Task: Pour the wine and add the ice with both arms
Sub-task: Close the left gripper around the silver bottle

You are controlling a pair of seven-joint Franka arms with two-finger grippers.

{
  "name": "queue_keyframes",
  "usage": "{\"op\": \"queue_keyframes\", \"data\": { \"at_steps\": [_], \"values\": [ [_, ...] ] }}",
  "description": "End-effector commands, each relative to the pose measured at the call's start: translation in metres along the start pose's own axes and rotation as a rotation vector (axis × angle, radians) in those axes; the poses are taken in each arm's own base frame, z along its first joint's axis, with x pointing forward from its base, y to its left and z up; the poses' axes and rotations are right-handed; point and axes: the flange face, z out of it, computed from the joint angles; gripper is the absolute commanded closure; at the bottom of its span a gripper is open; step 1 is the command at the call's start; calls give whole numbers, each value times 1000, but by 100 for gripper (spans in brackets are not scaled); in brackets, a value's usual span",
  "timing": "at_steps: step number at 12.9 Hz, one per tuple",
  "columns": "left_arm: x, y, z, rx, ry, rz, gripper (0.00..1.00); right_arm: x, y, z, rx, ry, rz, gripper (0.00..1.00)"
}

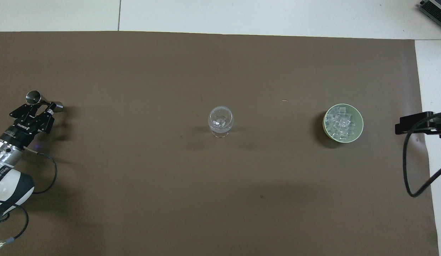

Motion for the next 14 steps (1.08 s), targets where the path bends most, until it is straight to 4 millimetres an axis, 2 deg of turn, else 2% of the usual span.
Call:
{"op": "queue_keyframes", "data": {
  "at_steps": [1,7,14],
  "values": [
    [0,0,6,-12,-11,9,54,-6,1,0,4,3,12,0],
    [0,0,7,-9,-15,11,61,-6,0,0,4,3,9,0],
    [-1,-1,7,-5,-21,18,80,-6,0,0,4,3,10,0]
  ]
}}
